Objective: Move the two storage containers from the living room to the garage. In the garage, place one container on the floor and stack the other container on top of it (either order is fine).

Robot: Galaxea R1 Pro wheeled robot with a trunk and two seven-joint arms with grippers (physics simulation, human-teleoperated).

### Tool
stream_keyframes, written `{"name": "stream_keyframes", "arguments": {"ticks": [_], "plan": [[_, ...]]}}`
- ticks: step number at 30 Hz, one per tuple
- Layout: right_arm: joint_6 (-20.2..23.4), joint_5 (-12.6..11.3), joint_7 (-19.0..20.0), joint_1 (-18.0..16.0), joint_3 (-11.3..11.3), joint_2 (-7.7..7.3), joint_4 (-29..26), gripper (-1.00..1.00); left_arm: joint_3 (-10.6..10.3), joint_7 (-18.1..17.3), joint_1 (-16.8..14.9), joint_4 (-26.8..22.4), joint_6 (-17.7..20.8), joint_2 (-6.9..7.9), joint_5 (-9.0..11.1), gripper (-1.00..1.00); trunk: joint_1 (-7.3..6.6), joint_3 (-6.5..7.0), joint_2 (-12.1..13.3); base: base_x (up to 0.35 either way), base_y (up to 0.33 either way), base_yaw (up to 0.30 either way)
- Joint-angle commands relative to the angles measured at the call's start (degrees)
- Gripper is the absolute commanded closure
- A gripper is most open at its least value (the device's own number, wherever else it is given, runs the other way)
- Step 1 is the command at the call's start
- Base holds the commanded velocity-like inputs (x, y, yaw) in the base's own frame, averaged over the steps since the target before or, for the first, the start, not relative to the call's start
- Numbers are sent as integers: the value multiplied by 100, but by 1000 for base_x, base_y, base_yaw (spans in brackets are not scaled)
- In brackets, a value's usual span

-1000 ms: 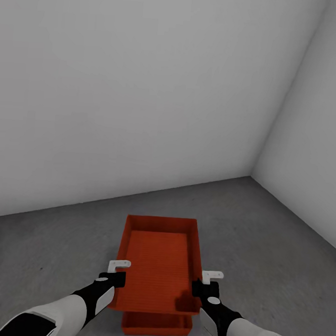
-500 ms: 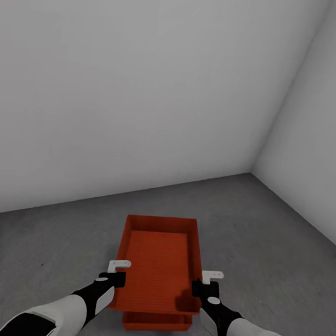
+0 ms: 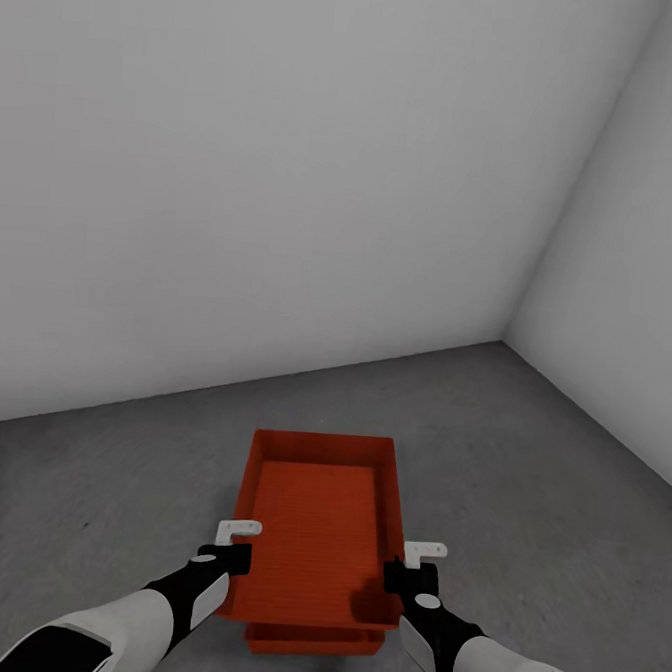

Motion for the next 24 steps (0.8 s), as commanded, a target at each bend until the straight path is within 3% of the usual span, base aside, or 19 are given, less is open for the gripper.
{"name": "stream_keyframes", "arguments": {"ticks": [1, 11, 20, 24], "plan": [[17, -63, 37, 1, 124, -1, -2, 100, 367, 456, -11, -14, -175, 82, -18, 100, 0, -6, -3, 0, 0, 0], [25, -59, 37, 2, 124, -8, -2, 100, 360, 456, -11, -13, -175, 73, -19, 100, 0, -6, -3, 0, 0, 132], [22, -58, 37, 1, 124, -6, -2, 100, 360, 456, -11, -8, -175, 73, -19, 100, 0, -6, -3, 0, -9, 18], [21, -58, 37, 3, 124, -8, -2, 100, 360, 456, -11, -7, -175, 73, -19, 100, 0, -6, -3, 0, -187, 0]]}}
